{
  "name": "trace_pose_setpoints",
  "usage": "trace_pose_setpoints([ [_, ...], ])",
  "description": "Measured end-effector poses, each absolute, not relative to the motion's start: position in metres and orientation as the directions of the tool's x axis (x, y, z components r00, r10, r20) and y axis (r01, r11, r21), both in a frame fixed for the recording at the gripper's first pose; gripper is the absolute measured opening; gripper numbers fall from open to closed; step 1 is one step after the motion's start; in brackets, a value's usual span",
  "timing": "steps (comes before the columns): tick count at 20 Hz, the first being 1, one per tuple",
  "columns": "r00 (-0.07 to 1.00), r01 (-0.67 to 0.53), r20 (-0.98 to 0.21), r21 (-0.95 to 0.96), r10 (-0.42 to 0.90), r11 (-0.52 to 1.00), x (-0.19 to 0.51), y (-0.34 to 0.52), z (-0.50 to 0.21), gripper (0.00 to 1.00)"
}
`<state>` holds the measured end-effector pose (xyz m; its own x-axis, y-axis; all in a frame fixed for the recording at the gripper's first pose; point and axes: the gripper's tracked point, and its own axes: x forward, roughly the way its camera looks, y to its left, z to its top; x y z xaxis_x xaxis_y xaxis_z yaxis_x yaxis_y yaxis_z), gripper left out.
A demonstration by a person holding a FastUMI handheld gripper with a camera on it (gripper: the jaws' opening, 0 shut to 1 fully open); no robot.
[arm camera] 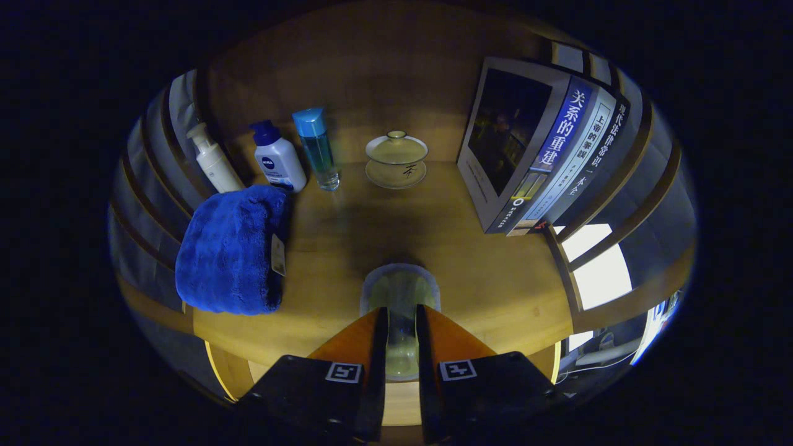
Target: Pull open the drawer, take out the items inside it, and place them on the countertop above the cabinet.
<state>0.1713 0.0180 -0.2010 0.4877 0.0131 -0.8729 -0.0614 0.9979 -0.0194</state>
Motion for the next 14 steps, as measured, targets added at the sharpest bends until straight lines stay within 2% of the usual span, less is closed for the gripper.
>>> trace_pose_setpoints([
  [1,0.494,-0.058,-0.87,-0.019,0.012,0.998,0.171,0.018,-0.2,0.34],
  [2,0.501,-0.053,-0.866,-0.014,0.014,0.998,0.169,0.019,-0.197,0.42],
  [3,0.509,-0.057,-0.86,0.003,0.032,0.998,0.167,0.023,-0.195,0.59],
  [9,0.568,-0.049,-0.822,0.012,0.037,0.999,0.143,0.024,-0.18,0.99],
  [14,0.656,-0.044,-0.754,0.023,0.046,0.999,0.114,0.024,-0.151,0.99],
])
